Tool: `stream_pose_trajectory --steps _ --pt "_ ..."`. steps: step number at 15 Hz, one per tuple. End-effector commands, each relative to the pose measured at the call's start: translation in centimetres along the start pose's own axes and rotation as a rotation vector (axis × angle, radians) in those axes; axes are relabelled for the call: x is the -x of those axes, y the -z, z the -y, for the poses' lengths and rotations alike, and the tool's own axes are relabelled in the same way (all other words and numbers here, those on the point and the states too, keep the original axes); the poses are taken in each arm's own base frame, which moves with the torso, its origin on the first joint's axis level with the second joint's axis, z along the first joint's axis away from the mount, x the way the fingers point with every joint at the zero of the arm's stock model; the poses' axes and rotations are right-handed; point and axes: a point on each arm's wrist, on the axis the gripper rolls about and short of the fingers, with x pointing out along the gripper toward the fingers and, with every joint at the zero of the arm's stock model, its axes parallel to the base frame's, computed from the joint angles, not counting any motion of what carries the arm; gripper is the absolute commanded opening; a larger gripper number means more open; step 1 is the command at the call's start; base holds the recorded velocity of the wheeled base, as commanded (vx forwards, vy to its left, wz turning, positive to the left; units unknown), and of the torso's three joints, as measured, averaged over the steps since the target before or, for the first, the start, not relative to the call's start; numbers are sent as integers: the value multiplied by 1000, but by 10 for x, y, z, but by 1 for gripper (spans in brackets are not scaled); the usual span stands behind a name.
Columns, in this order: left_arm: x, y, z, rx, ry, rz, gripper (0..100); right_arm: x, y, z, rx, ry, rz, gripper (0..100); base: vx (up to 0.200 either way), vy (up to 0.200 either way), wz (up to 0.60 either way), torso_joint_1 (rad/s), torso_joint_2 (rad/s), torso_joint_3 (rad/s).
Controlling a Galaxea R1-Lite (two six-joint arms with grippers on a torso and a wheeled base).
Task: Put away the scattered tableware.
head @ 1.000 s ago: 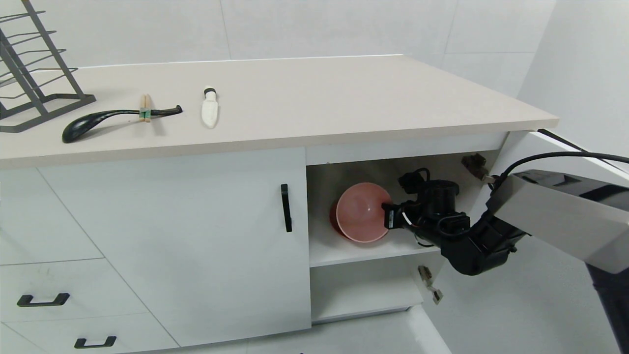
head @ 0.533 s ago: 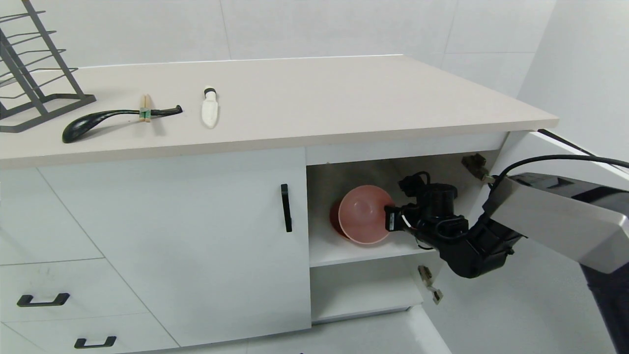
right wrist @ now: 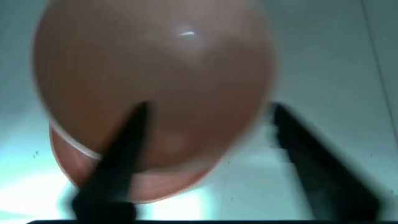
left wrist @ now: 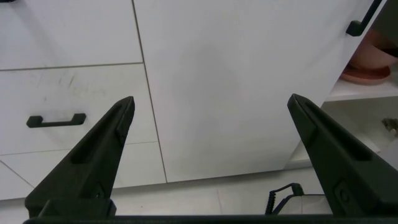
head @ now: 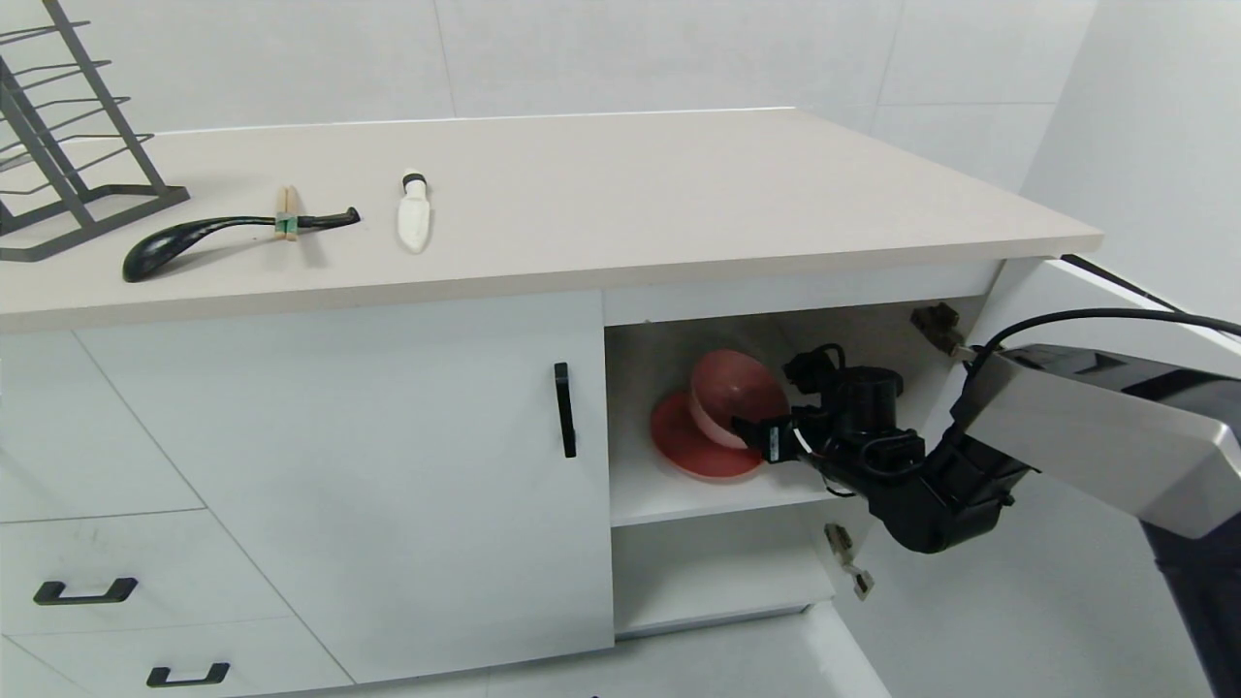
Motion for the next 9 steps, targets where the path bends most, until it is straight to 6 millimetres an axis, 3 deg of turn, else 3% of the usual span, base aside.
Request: stream_pose_trajectory --steps 1,5,7,9 --pt "0 0 0 0 0 0 100 1 -7 -4 5 -15 75 100 0 0 0 0 0 0" --pt "0 0 0 0 0 0 100 24 -8 -11 64 -47 237 100 0 0 0 0 0 0" --pt "0 0 0 0 0 0 100 66 16 -20 140 -99 202 100 0 0 0 0 0 0" --pt "0 0 0 -1 0 0 100 101 21 -26 160 -123 138 100 0 0 0 0 0 0"
